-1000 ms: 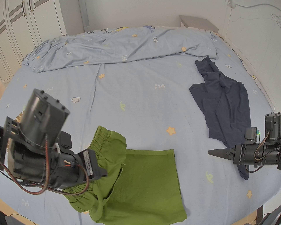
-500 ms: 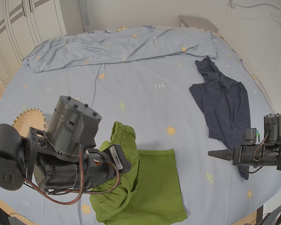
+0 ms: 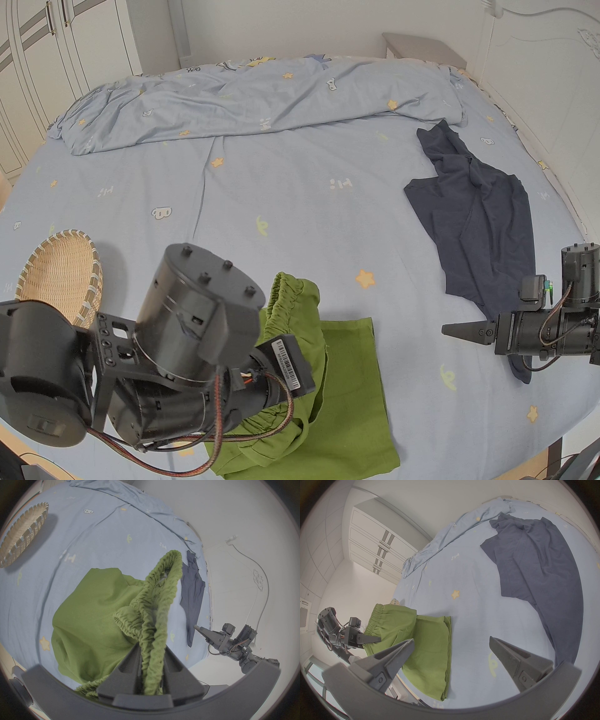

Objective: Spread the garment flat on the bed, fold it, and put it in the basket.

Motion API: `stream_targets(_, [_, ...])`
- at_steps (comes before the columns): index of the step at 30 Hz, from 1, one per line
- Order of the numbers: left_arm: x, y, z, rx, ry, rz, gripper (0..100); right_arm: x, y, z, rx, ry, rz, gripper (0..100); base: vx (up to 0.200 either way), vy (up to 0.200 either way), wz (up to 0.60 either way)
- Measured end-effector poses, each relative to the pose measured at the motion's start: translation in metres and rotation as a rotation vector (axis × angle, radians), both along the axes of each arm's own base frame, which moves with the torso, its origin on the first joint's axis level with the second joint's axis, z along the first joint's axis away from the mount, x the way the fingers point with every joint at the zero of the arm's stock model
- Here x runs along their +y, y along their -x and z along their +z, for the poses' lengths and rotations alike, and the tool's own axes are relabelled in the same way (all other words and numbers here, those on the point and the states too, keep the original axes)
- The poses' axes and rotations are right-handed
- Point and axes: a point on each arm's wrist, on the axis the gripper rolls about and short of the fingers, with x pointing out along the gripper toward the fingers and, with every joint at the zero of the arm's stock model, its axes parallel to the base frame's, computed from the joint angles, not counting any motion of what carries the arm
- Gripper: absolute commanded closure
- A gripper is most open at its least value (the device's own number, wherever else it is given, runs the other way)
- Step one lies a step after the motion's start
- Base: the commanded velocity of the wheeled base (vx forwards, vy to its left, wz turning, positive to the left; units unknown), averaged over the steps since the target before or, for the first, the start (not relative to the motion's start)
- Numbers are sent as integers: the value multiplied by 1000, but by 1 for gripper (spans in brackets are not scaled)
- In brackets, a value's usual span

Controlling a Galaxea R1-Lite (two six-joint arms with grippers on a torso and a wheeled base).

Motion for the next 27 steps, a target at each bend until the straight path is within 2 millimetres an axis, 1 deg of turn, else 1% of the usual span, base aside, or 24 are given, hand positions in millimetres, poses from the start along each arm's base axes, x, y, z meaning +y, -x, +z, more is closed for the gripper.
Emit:
stream_targets(4, [-4, -2, -6, 2, -5, -5, 100, 0, 0, 0, 0, 0, 1, 0, 0, 0, 0])
stream_targets(5, [-6, -2, -8, 2, -5, -5, 0, 0, 0, 0, 1, 1, 0, 0, 0, 0, 0])
stream_targets(12, [-14, -7, -16, -2, -9, -16, 0, 0, 0, 0, 1, 1, 0, 0, 0, 0, 0])
stream_targets(21, [-19, -12, -12, -37, 43, -14, 0, 1, 0, 0, 1, 0, 3, 0, 0, 0, 0])
stream_targets(24, [-13, -16, -13, -34, 41, 1, 0, 2, 2, -1, 3, 0, 12, 0, 0, 0, 0])
stream_targets(27, [2, -23, -17, -25, 27, 17, 0, 5, 3, 0, 2, -2, 27, 0, 0, 0, 0])
